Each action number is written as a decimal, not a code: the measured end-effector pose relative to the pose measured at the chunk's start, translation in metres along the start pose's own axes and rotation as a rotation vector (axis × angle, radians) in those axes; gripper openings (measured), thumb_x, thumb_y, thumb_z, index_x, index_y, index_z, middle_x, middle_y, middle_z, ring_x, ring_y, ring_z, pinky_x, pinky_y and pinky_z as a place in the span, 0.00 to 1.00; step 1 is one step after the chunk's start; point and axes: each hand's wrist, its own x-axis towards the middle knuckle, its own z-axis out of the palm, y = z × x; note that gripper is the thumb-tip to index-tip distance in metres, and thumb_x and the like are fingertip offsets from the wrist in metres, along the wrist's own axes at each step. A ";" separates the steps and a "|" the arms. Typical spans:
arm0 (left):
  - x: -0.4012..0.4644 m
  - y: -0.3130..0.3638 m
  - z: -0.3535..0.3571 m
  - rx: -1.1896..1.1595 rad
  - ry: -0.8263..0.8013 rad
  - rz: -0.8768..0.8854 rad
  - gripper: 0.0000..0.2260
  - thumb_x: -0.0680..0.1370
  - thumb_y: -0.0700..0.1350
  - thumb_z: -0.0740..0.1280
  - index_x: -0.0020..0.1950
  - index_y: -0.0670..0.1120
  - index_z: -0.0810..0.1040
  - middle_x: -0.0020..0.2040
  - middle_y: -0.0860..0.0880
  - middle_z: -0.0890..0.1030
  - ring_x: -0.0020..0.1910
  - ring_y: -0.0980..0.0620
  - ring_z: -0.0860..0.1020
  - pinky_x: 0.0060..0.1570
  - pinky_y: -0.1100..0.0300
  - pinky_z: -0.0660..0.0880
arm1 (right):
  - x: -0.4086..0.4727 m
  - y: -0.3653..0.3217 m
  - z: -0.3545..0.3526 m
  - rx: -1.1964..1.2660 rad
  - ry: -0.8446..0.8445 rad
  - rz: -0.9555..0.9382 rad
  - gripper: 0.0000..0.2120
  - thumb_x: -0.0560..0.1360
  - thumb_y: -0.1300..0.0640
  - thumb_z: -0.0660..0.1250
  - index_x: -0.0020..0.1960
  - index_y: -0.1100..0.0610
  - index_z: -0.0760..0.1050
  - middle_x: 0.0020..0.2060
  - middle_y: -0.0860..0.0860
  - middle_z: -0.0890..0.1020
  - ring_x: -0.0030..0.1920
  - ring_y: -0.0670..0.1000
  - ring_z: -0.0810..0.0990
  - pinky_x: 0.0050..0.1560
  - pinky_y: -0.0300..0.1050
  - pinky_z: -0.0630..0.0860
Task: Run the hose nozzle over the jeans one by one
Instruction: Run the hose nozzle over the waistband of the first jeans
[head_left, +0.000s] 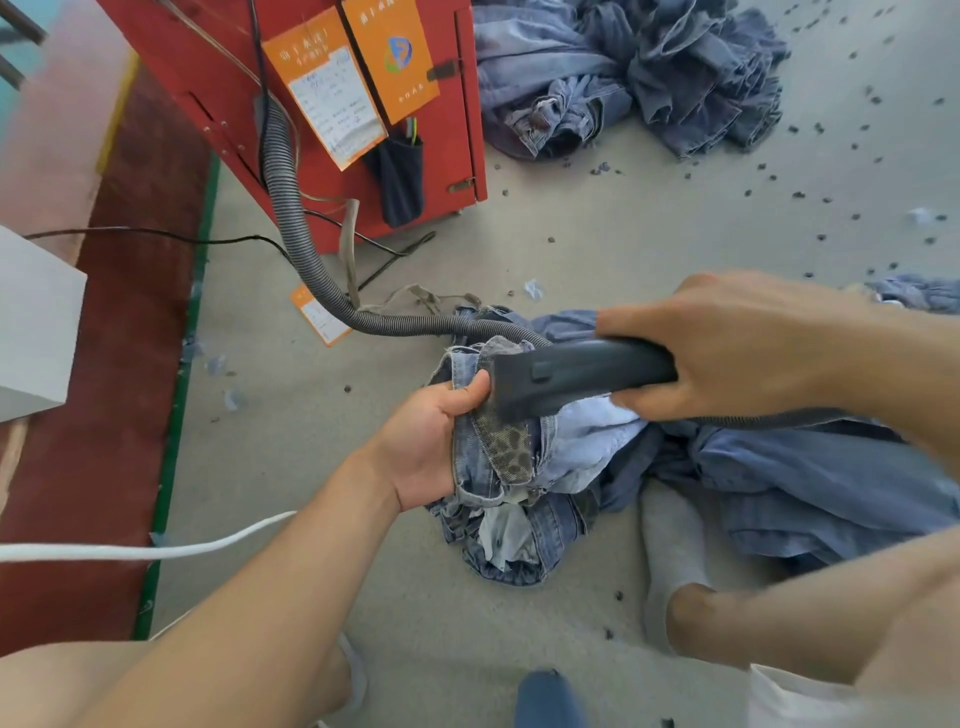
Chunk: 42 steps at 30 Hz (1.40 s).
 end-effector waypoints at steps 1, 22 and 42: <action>0.000 0.000 0.001 0.015 0.011 0.011 0.19 0.80 0.47 0.62 0.66 0.42 0.82 0.66 0.37 0.80 0.62 0.41 0.82 0.61 0.46 0.80 | 0.002 -0.003 0.004 -0.023 0.006 -0.035 0.12 0.71 0.35 0.65 0.48 0.39 0.67 0.27 0.43 0.76 0.28 0.44 0.75 0.25 0.43 0.69; -0.007 -0.001 0.005 0.068 0.045 0.060 0.18 0.83 0.45 0.63 0.70 0.38 0.77 0.67 0.37 0.80 0.65 0.39 0.80 0.59 0.47 0.81 | 0.005 0.039 -0.020 0.242 -0.007 0.075 0.08 0.73 0.44 0.73 0.46 0.40 0.74 0.36 0.35 0.81 0.31 0.40 0.79 0.31 0.34 0.72; -0.006 -0.004 0.002 0.073 0.043 0.080 0.14 0.82 0.44 0.63 0.63 0.41 0.83 0.66 0.37 0.81 0.62 0.40 0.82 0.54 0.48 0.82 | 0.023 0.037 -0.006 0.299 0.011 0.109 0.08 0.75 0.44 0.73 0.46 0.43 0.74 0.31 0.42 0.81 0.24 0.45 0.79 0.25 0.36 0.74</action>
